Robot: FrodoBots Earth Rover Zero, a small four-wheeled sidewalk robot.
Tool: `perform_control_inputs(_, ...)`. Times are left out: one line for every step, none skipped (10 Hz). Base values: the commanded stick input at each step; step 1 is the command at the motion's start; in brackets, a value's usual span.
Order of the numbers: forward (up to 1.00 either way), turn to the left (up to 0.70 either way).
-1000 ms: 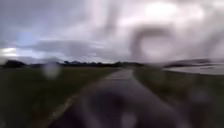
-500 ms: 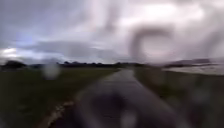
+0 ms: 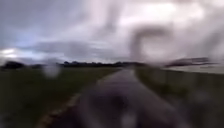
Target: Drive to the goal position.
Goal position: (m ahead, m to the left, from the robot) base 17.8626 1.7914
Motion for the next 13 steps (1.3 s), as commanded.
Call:
perform_control_inputs(0.70, 0.00)
perform_control_inputs(0.70, -0.01)
perform_control_inputs(0.70, -0.01)
perform_control_inputs(0.70, -0.04)
perform_control_inputs(0.70, -0.10)
perform_control_inputs(0.70, -0.14)
perform_control_inputs(0.70, -0.14)
perform_control_inputs(0.70, -0.14)
perform_control_inputs(0.70, -0.14)
perform_control_inputs(0.70, -0.12)
perform_control_inputs(0.70, -0.06)
perform_control_inputs(0.70, 0.00)
perform_control_inputs(0.70, 0.00)
